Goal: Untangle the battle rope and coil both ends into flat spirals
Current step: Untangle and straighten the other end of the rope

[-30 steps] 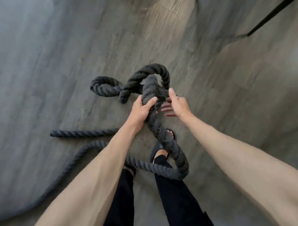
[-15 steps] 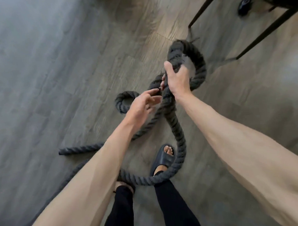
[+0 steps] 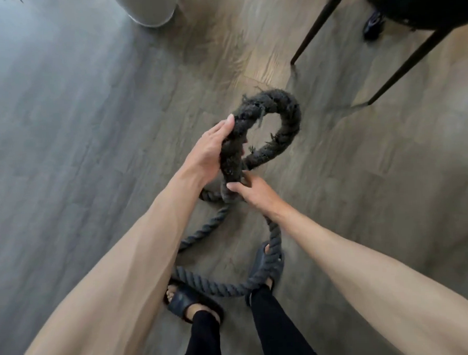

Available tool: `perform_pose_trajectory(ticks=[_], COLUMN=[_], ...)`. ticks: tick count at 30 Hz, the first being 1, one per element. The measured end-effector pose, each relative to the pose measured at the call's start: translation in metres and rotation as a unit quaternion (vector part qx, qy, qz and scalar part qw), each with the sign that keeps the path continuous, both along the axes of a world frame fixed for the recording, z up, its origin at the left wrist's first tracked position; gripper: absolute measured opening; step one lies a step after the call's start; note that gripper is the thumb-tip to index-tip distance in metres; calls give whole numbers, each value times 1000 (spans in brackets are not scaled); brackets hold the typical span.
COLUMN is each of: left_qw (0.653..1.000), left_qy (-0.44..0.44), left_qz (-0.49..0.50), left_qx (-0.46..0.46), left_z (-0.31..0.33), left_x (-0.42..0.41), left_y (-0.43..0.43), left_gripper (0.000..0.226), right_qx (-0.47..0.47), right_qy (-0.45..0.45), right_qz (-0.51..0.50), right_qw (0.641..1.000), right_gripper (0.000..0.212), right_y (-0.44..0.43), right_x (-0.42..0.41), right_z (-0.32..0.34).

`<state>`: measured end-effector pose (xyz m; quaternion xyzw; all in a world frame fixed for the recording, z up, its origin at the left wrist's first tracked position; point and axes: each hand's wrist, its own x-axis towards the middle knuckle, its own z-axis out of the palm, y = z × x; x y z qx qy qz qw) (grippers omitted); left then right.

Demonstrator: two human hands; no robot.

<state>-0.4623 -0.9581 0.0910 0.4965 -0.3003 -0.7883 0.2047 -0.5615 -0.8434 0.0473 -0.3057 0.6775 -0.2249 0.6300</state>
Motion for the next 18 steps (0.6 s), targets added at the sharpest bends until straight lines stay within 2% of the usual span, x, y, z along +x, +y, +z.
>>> perform_pose_trajectory(ticks=[1, 2, 3, 5, 6, 7, 8, 9, 11, 13, 15, 17, 18], left_qw=[1000, 999, 999, 998, 997, 997, 997, 997, 997, 996, 995, 994, 993], left_qy=[8, 9, 6, 3, 8, 13, 18, 22, 36, 57, 52, 27, 3], left_qz=[-21, -35, -43, -62, -70, -75, -75, -69, -36, -2, -11, -31, -18], left_qx=[-22, -31, -32, -21, -8, 7, 21, 31, 51, 71, 84, 103, 117], left_z=[1, 1, 2, -1, -3, -6, -8, -9, -13, -16, -19, -18, -17], left_x=[0, 0, 1, 4, 6, 7, 7, 5, -4, -12, -12, -7, -5], left_y=[2, 3, 6, 15, 24, 35, 48, 62, 91, 115, 128, 126, 121], left_gripper=[25, 22, 21, 20, 21, 21, 23, 27, 39, 43, 34, 30, 30], right_qx=[34, 64, 83, 84, 79, 84, 93, 102, 112, 102, 71, 23, -4], right_qy=[-75, -151, -223, -341, -372, -381, -376, -371, -380, -334, -211, -96, -56], right_qz=[-87, -200, -325, -534, -584, -604, -604, -590, -545, -522, -474, -364, -305], right_qw=[993, 966, 915, 770, 717, 695, 697, 710, 739, 778, 852, 926, 951], right_gripper=[29, 30, 36, 64, 82, 97, 102, 97, 69, 36, 23, 25, 24], right_y=[-6, -12, -18, -29, -33, -36, -40, -44, -54, -66, -73, -72, -70], right_x=[-11, -26, -45, -83, -98, -106, -111, -112, -112, -110, -105, -95, -90], right_z=[0, 4, 6, 7, 10, 13, 16, 19, 25, 35, 41, 45, 45])
